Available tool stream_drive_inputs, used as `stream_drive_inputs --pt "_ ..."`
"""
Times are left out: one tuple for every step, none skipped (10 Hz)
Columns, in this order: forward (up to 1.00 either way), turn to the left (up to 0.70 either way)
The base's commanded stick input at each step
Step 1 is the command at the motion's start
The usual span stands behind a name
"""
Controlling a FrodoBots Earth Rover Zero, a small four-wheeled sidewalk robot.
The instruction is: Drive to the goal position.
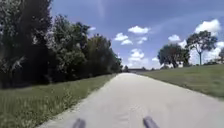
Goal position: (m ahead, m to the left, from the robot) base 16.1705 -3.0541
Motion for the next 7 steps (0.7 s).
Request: stream_drive_inputs --pt "0.7 0.0" --pt "0.7 0.0" --pt "0.7 0.0" --pt "0.7 0.0" --pt "0.7 0.0" --pt "0.7 0.0" --pt "0.7 -0.08"
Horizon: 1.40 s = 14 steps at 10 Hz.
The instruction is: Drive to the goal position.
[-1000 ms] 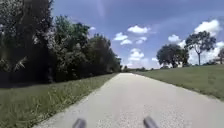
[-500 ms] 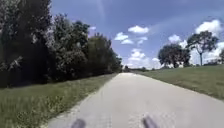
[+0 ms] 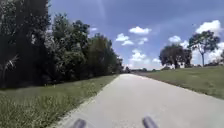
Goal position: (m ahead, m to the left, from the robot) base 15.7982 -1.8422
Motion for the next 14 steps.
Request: stream_drive_inputs --pt "0.7 -0.35" --pt "0.7 -0.35" --pt "0.7 -0.35" --pt "0.7 -0.35" --pt "0.7 -0.11" --pt "0.7 0.0" --pt "0.7 0.0" --pt "0.7 0.0" --pt "0.7 0.0" --pt "0.7 0.0" --pt "0.7 0.0" --pt "0.7 0.0" --pt "0.7 0.0" --pt "0.7 0.0"
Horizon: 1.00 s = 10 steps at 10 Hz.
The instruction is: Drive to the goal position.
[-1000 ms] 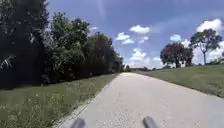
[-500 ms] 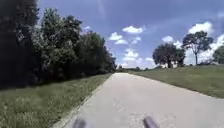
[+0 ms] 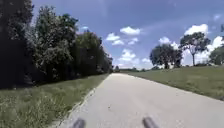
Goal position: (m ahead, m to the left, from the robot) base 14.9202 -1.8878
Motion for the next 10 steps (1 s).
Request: stream_drive_inputs --pt "0.7 0.0" --pt "0.7 0.0" --pt "0.7 0.0" --pt "0.7 0.0" --pt "0.7 0.0" --pt "0.7 0.0" --pt "0.7 0.0" --pt "0.7 0.0" --pt "0.7 0.0" --pt "0.7 -0.26"
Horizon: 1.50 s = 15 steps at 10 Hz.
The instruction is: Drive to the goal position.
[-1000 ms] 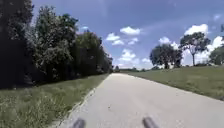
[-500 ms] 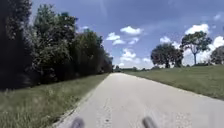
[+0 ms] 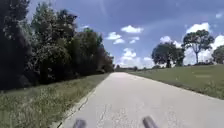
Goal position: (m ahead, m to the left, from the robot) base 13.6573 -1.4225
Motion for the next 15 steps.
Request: stream_drive_inputs --pt "0.7 -0.35" --pt "0.7 -0.35" --pt "0.7 -0.35" --pt "0.7 0.0" --pt "0.7 0.0" --pt "0.7 0.0" --pt "0.7 0.0" --pt "0.7 0.0" --pt "0.7 0.0" --pt "0.7 0.0" --pt "0.7 0.0" --pt "0.7 0.0" --pt "0.7 0.0" --pt "0.7 0.0" --pt "0.7 0.0"
